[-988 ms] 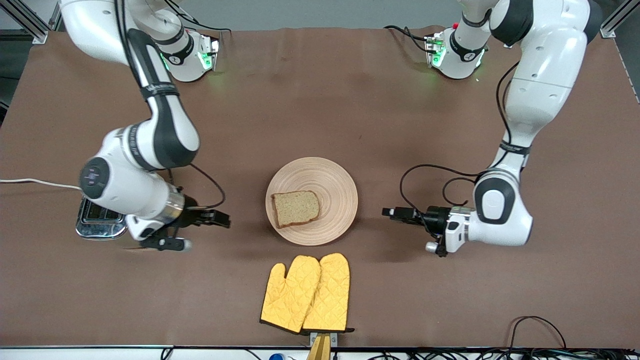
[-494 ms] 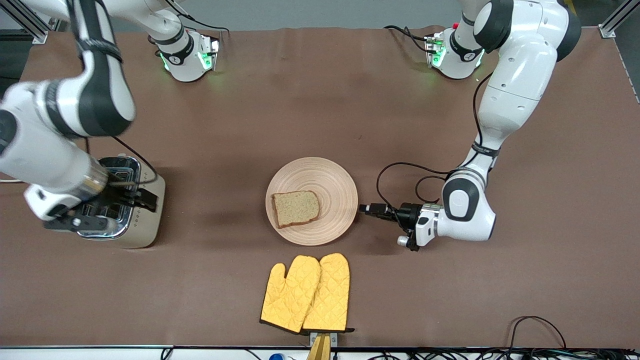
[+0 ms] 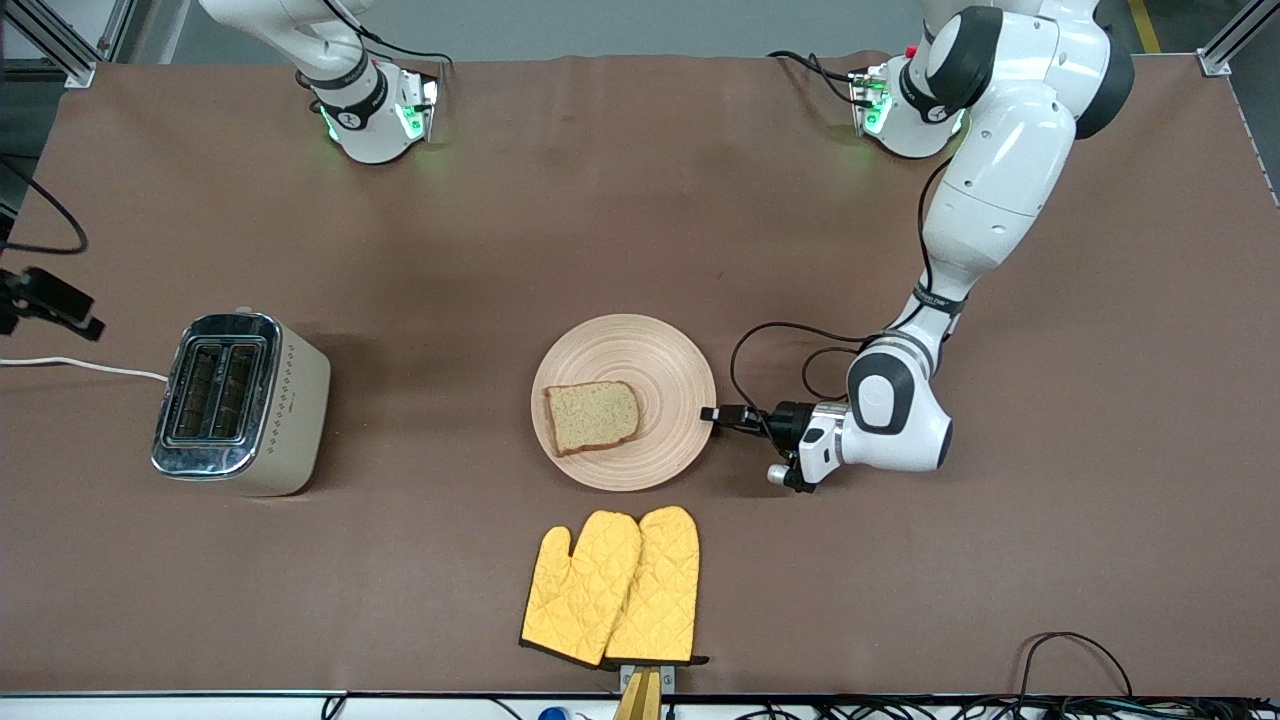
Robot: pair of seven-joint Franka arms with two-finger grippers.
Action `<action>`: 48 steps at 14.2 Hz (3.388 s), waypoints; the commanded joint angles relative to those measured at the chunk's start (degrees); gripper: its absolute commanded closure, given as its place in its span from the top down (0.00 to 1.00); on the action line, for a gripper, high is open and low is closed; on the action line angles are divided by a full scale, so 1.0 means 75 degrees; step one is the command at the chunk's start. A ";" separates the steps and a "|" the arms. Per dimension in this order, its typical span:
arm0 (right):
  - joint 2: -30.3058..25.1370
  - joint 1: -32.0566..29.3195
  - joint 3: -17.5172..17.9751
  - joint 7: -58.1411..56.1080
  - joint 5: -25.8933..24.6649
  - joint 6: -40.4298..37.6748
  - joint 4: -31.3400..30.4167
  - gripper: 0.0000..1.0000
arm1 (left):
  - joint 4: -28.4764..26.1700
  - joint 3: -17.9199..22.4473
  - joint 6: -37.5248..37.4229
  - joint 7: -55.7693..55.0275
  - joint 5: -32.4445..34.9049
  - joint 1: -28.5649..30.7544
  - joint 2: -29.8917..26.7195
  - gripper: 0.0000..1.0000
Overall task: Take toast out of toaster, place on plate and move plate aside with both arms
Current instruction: 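Retract the right gripper while the left gripper grips the plate rim, then slide the wooden plate with bread away from the toaster using the left gripper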
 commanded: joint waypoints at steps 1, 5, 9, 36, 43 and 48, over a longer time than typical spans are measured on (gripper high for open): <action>-0.0618 0.0086 0.0208 0.0054 -0.0151 -0.0283 -0.0363 1.00 | -0.0126 0.0007 0.0144 0.0103 -0.0136 -0.0037 -0.0025 0.27; -0.0759 0.0074 0.0209 -0.0016 -0.0151 -0.0704 -0.0340 1.00 | -0.0126 0.0007 0.0144 0.0103 -0.0135 -0.0037 -0.0048 0.01; -0.0830 0.0169 0.0395 0.0007 -0.0139 -0.1081 -0.0246 1.00 | -0.0103 0.0007 0.0121 0.0010 -0.0124 0.0034 -0.0341 0.00; -0.0737 -0.1051 0.1884 -0.0005 -0.0163 -0.1397 0.0457 1.00 | 0.0308 0.0089 -0.2702 0.0735 0.3110 0.5201 -0.0940 0.01; -0.0736 -0.1051 0.1885 -0.0005 -0.0163 -0.1385 0.0387 1.00 | 0.0389 0.0100 -0.2832 0.1627 0.3755 0.5366 -0.0751 1.00; -0.0748 -0.1063 0.1885 -0.0005 -0.0163 -0.1385 0.0375 1.00 | 0.1244 0.0124 -0.2575 0.0411 0.3790 0.4793 -0.1008 1.00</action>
